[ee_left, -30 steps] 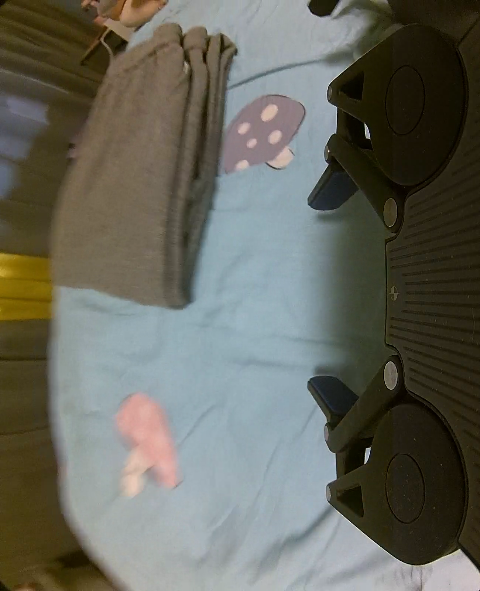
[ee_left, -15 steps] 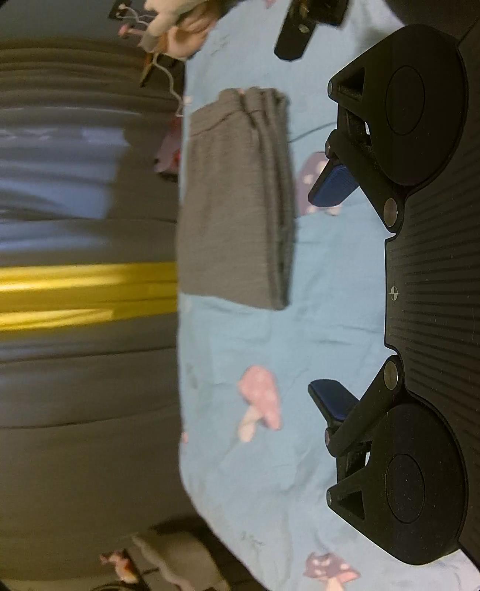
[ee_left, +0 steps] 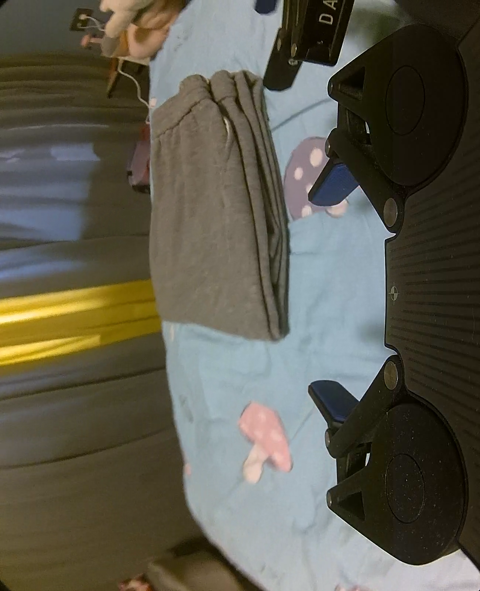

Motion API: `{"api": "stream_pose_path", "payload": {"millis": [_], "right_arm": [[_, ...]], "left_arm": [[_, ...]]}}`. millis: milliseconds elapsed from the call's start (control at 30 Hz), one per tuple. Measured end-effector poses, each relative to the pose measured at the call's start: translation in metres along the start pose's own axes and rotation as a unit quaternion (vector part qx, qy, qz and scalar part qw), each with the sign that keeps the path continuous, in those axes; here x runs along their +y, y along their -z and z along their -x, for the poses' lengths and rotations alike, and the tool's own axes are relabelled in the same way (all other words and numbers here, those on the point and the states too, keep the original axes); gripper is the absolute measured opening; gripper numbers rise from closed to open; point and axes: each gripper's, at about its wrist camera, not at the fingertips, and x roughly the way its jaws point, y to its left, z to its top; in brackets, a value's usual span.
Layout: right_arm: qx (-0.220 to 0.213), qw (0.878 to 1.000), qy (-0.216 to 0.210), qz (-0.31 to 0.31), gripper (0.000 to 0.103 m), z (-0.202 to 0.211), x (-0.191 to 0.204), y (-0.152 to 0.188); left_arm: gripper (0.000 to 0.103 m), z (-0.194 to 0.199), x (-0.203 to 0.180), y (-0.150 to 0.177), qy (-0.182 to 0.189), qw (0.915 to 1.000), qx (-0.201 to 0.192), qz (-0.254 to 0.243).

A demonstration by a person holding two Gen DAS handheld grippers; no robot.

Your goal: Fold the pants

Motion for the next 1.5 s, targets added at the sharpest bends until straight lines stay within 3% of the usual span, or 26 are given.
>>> {"api": "stream_pose_path", "payload": {"millis": [167, 500, 900, 1500], "right_arm": [[0.013, 1.000, -0.001, -0.005, 0.099, -0.022, -0.002, 0.005], [0.014, 1.000, 0.011, 0.020, 0.099, -0.046, 0.004, 0.008], [0.009, 1.000, 0.011, 0.027, 0.099, -0.046, 0.009, 0.012], [0.010, 1.000, 0.013, 0.007, 0.099, -0.041, 0.004, 0.011]], "left_arm": [[0.103, -0.027, -0.008, 0.005, 0.004, 0.9997, 0.025, -0.007], [0.103, -0.046, -0.003, 0.003, 0.003, 0.9996, 0.029, 0.005], [0.103, -0.047, 0.001, 0.005, 0.014, 0.9989, 0.040, 0.021], [0.103, -0.047, 0.002, 0.008, -0.002, 0.9984, 0.051, 0.023]]}}
